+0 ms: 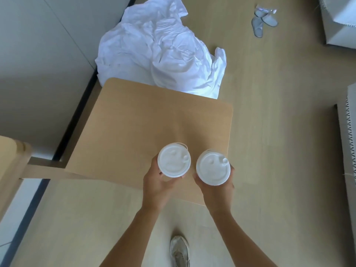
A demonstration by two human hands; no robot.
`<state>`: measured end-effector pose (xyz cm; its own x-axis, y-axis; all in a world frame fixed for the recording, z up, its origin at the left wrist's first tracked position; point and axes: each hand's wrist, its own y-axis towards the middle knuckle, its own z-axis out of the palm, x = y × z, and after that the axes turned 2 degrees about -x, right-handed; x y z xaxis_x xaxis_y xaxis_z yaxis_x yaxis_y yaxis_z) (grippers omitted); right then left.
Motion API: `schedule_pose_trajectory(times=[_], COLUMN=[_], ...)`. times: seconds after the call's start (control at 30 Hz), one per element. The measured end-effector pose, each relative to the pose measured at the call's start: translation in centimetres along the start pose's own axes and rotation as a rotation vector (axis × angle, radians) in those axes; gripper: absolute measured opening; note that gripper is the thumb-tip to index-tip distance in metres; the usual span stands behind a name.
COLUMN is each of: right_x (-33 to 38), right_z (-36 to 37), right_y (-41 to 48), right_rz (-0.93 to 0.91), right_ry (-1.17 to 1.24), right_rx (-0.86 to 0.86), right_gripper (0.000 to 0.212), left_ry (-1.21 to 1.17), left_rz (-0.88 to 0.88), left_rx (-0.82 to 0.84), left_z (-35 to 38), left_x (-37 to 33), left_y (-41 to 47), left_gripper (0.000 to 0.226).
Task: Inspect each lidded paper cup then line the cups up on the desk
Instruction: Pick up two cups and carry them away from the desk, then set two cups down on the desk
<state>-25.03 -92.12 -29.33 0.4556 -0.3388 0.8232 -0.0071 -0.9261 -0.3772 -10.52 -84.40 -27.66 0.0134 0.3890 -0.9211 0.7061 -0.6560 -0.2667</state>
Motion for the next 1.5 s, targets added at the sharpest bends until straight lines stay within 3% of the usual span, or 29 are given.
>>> schedule_pose_trajectory(times=[0.17,0.3,0.4,0.57,0.63,0.77,0.87,1.0,1.2,1.5], right_x=[-1.7,-2.5,-2.9,-2.3,-0.5,4.3,9.2,16.1,21.3,16.2], right_z=[0.6,0.2,-0.5,-1.2,-1.1,0.9,3.4,7.9,14.3,20.3], right_y=[0.7,-0.6,-2.7,-7.6,-10.0,-15.8,-20.3,-27.8,-42.4,-64.2], right_rz=[0.030,0.017,0.007,-0.042,-0.099,-0.410,-0.681,-0.975,-1.363,-1.665], right_ry=[-0.041,-0.114,-0.198,-0.328,-0.434,-0.732,-0.998,-1.151,-1.124,-1.071], right_rx=[0.007,0.040,0.076,0.161,0.279,0.488,0.606,0.707,0.837,1.111], right_gripper=[0.085,0.101,0.111,0.106,0.097,0.100,0.099,0.095,0.104,0.123], left_ry=[0.000,0.035,0.073,0.304,0.503,0.984,1.099,1.090,0.961,0.792], left_rz=[-0.004,-0.021,-0.069,-0.253,-0.194,-0.015,-0.130,-0.333,-0.598,-0.917], left_rx=[0.005,0.013,0.033,0.081,0.045,-0.025,-0.102,-0.332,-0.605,-0.868], left_z=[0.5,0.4,-0.1,-3.3,-6.3,-14.5,-21.2,-30.4,-42.5,-53.8], left_x=[1.1,1.9,2.1,1.2,1.0,0.1,-1.6,-3.5,-3.8,3.0], left_y=[0.7,0.3,-0.1,-3.0,-5.5,-11.8,-16.3,-22.8,-33.6,-52.7], left_gripper=[0.075,0.070,0.081,0.108,0.103,0.096,0.098,0.099,0.100,0.108])
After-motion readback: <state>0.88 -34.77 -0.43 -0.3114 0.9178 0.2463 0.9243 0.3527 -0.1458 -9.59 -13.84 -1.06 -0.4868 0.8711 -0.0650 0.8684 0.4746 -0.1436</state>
